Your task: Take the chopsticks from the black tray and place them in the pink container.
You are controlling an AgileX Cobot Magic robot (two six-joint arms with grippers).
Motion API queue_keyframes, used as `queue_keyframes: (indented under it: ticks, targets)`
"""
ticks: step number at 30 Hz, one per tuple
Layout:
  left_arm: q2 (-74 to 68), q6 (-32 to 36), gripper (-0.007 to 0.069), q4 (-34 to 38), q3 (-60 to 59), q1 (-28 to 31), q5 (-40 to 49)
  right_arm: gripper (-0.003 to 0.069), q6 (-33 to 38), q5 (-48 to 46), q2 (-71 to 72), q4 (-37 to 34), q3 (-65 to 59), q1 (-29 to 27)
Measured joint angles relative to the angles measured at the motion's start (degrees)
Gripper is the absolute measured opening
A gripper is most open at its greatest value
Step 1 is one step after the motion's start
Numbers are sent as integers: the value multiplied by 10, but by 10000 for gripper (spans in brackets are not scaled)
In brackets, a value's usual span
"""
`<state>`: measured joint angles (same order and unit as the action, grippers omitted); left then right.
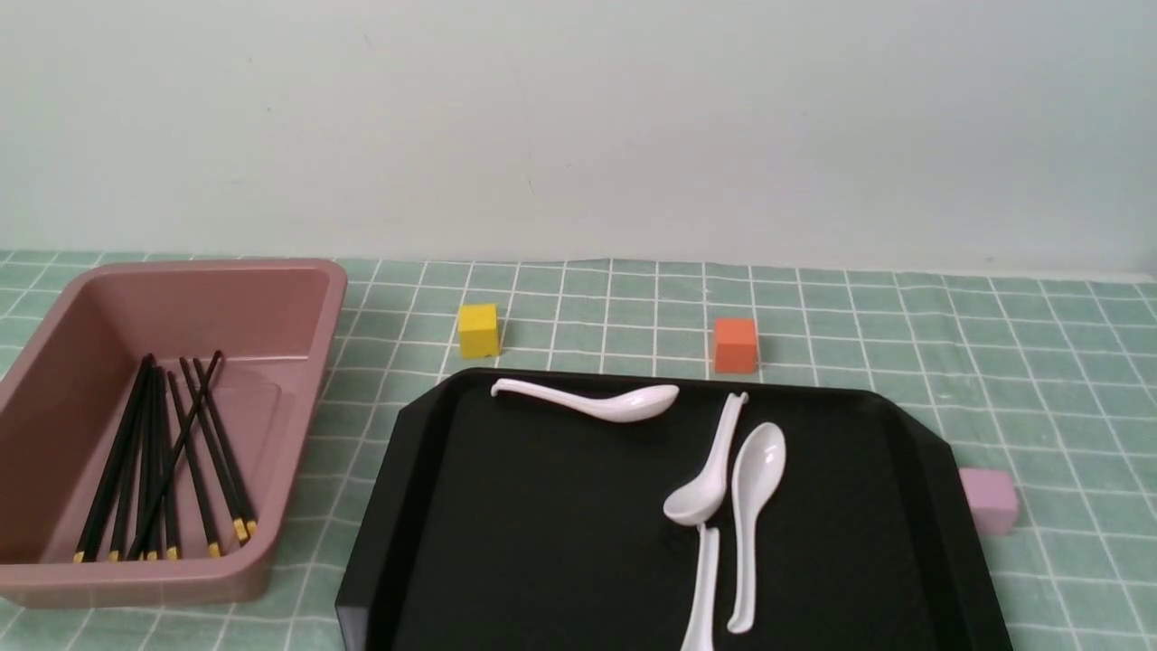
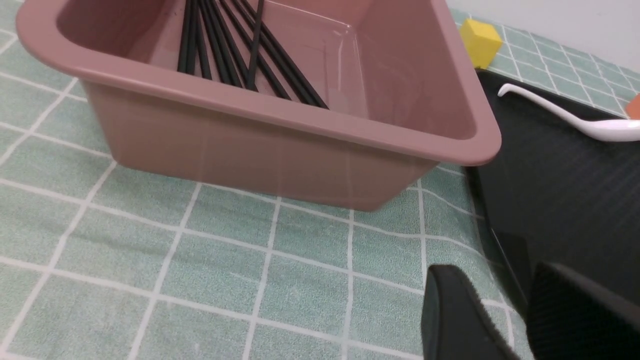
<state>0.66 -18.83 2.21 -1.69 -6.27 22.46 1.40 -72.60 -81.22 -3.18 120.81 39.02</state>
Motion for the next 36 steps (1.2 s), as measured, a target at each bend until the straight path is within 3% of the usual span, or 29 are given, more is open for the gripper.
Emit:
queue_keyframes:
  ticks: [6, 9, 11, 16, 22, 36]
  targets:
    - [0, 0, 239, 0, 0, 0, 0, -8, -14, 10, 219, 7, -207, 0]
    - [0, 0, 239, 0, 0, 0, 0, -5, -14, 85, 325, 2, -344, 0]
    - [0, 0, 239, 0, 0, 0, 0, -3, -14, 219, 402, -1, -507, 0]
    - [0, 0, 239, 0, 0, 0, 0, 1, -14, 437, 504, 7, -750, 0]
    - [0, 0, 239, 0, 0, 0, 0, 3, -14, 542, 542, 9, -847, 0]
    - [0, 0, 239, 0, 0, 0, 0, 14, -14, 532, 542, 9, -862, 0]
